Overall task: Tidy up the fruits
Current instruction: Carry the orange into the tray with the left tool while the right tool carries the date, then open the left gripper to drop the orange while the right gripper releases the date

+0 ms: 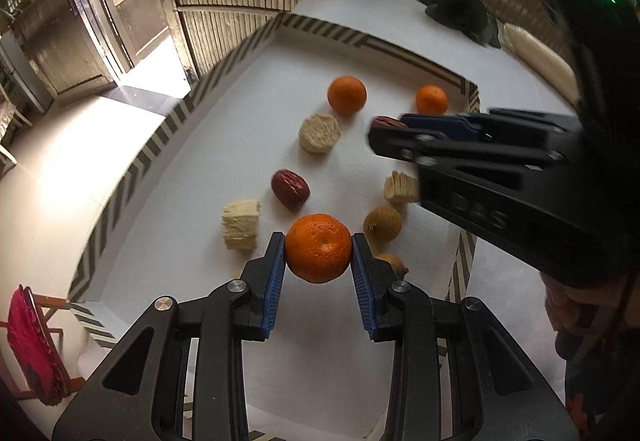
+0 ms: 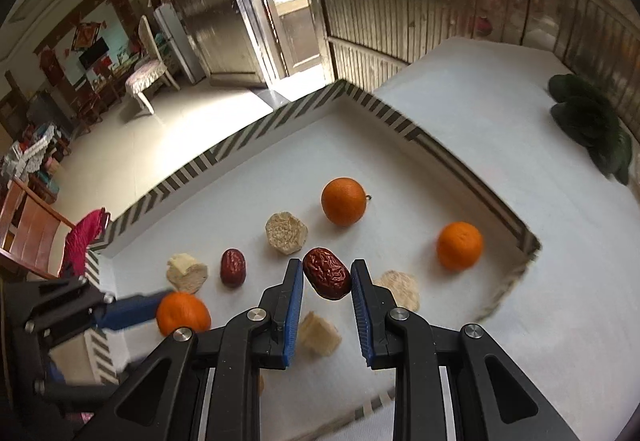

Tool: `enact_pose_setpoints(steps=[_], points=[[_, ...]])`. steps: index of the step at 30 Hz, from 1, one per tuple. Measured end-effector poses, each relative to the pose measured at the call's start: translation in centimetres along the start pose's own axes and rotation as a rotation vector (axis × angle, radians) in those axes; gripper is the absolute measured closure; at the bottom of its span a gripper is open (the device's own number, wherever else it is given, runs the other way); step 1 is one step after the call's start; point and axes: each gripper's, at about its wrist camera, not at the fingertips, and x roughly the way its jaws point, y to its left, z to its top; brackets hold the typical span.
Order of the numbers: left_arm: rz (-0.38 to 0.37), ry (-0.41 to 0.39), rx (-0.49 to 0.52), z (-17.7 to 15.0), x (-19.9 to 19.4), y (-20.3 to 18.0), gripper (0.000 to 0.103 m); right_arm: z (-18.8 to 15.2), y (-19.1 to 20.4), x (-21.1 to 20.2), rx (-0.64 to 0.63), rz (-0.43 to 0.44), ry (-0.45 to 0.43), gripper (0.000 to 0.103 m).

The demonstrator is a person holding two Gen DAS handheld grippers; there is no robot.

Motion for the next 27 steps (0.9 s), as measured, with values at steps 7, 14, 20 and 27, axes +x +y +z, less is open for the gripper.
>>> enact_pose_setpoints(steps=[7, 14, 20, 27], points=[[0.003, 0.031, -0.010, -0.1, 1.1, 0.4, 0.071, 0.5, -0.1, 1.9, -0.005, 0.000, 0.029, 0.080], [0.009, 0.050, -0.030, -0.1, 1.9, 0.6, 0.069, 0.7, 0.2, 2.8, -0.010, -0.008, 0.053, 0.080], [0.028, 0.035, -0.026, -0.1, 1.4, 0.5, 0.049, 0.5, 0.4, 1.6, 0.016, -0.003, 0.017, 0.076], [0.074, -0.038, -0.021, 0.4, -0.9, 0.4, 0.043, -1.0, -0.2, -3.3, 0.068, -0.034, -0.082, 0.073]])
